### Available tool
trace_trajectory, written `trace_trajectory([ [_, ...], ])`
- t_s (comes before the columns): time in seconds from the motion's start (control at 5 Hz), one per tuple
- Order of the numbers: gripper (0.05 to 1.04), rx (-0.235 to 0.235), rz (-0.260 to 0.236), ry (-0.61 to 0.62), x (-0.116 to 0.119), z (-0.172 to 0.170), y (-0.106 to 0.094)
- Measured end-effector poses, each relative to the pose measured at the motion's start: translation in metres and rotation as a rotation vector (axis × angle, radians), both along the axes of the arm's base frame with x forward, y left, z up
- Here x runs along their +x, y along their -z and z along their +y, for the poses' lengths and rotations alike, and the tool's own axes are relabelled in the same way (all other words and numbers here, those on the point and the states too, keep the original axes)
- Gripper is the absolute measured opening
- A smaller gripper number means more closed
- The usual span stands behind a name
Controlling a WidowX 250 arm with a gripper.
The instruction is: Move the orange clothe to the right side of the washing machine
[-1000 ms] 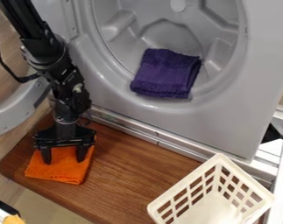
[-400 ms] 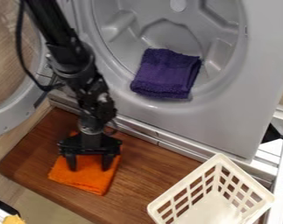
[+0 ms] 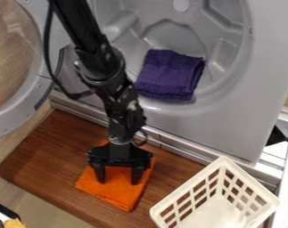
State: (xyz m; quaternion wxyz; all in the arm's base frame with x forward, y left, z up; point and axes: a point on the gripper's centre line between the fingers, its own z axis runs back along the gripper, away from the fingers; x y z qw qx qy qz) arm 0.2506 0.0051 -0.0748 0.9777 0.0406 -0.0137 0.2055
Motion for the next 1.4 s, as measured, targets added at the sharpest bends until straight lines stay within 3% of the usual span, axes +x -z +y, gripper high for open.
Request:
trace_trajectory([
  [0.6, 1.001, -0.061, -0.008, 0.167, 0.005, -0.052, -0.002],
  [0.8, 1.000, -0.044, -0.021, 0.207, 0.009, -0.054, -0.015],
  [1.2, 1.001, 0.023, -0.098, 0.293, 0.026, -0.043, -0.074],
  [1.4, 1.001, -0.005, -0.130, 0.329, 0.026, -0.045, -0.105],
])
